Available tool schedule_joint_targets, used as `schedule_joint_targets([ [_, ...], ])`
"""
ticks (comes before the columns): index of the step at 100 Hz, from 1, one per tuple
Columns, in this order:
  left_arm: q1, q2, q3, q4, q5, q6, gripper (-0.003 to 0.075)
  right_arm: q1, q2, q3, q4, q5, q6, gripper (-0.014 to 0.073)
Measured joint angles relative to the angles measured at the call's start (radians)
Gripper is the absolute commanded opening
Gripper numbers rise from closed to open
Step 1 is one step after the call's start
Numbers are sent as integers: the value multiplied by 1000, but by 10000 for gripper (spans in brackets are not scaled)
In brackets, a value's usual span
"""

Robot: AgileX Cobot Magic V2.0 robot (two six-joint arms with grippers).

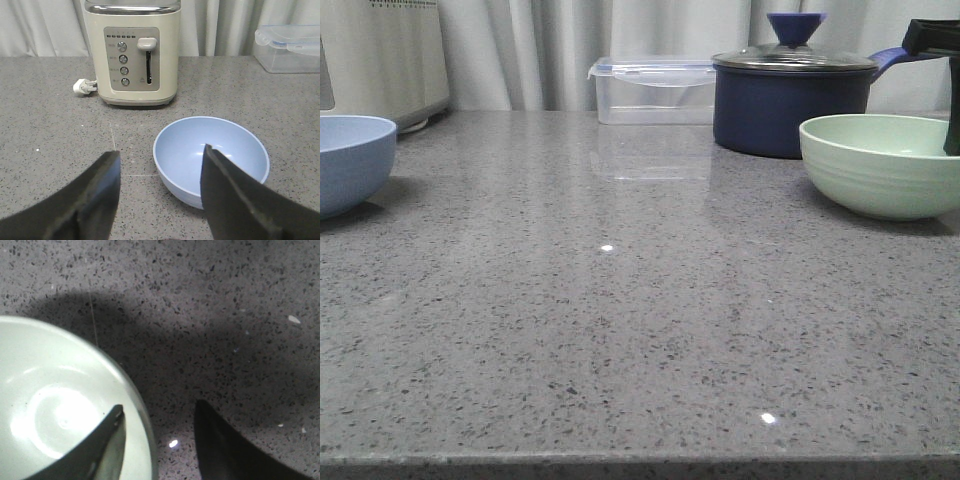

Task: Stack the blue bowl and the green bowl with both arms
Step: 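Lower the right gripper onto the rim of the pale green bowl and grasp, then lift the green bowl and carry it toward the table center, set down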

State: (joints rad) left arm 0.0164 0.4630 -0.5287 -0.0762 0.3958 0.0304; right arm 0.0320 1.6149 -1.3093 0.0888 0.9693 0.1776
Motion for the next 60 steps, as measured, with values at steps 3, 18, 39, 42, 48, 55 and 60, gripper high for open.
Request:
schedule_joint_targets([
  [3, 0, 0, 0, 0, 0, 0, 367, 0, 0, 0, 0, 0, 0, 169],
  [18, 0, 0, 0, 0, 0, 0, 367, 0, 0, 0, 2, 0, 0, -22],
  [39, 0, 0, 0, 0, 0, 0, 367, 0, 2, 0, 4, 0, -3, -80],
  [42, 0, 0, 0, 0, 0, 0, 367, 0, 2, 0, 4, 0, -3, -80],
  [48, 0, 0, 0, 0, 0, 0, 367, 0, 2, -2, 4, 3, -4, -80],
  [55, 0, 0, 0, 0, -2, 0, 367, 6, 2, -15, 10, 14, -19, -80],
  [60, 0, 0, 0, 0, -2, 0, 367, 15, 2, -29, 18, 27, -37, -80],
])
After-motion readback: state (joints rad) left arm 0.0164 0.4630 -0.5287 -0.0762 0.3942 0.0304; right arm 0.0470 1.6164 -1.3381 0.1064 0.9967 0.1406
